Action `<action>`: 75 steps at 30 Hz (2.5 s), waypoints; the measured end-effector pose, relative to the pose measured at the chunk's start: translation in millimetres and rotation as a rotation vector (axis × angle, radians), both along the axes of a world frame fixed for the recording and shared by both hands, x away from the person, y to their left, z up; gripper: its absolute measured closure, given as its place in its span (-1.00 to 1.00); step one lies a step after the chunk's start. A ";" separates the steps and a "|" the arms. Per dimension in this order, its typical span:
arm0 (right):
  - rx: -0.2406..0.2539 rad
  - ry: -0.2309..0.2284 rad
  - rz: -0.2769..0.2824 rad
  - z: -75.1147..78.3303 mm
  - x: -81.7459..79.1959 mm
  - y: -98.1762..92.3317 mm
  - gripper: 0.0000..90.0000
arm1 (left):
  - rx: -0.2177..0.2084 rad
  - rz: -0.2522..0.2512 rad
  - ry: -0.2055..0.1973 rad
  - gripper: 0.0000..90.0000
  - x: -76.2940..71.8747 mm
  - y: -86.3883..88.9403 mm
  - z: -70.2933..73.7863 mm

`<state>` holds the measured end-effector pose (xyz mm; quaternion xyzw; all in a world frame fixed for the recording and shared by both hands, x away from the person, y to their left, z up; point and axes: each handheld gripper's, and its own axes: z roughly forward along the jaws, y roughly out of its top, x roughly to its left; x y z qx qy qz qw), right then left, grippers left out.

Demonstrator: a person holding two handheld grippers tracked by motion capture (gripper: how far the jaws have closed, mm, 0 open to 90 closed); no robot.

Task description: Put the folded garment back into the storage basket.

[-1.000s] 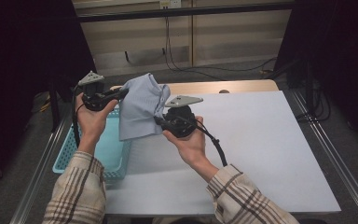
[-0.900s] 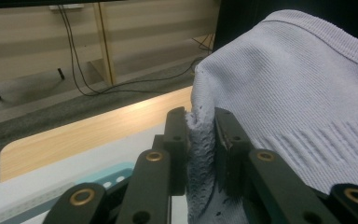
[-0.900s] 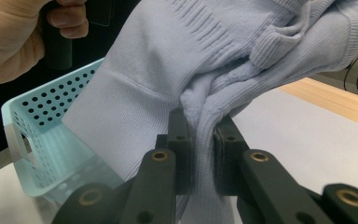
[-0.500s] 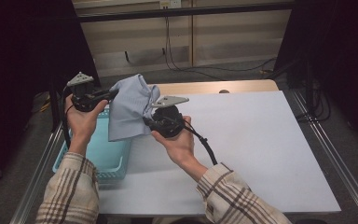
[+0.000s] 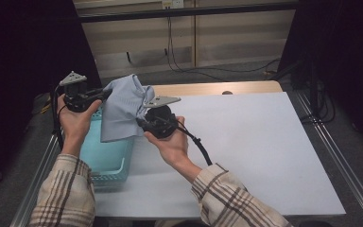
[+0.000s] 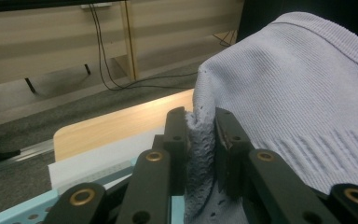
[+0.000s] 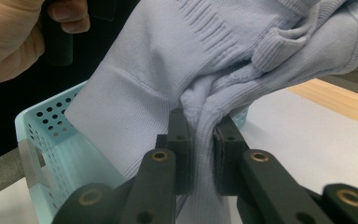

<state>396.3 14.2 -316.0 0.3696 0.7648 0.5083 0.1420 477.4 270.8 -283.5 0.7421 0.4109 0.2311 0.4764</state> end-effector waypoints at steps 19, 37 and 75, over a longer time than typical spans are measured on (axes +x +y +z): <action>-0.022 0.015 0.030 -4.5 7.5 39.1 0.78 | 0.021 0.068 0.014 0.71 -3.1 34.7 -5.5; -0.049 0.041 0.064 -20.5 12.5 72.9 0.78 | 0.047 0.121 0.060 0.71 -3.9 62.6 -24.3; -0.103 0.130 0.087 -59.8 21.4 115.8 0.78 | 0.118 0.166 0.179 0.71 16.0 74.1 -73.1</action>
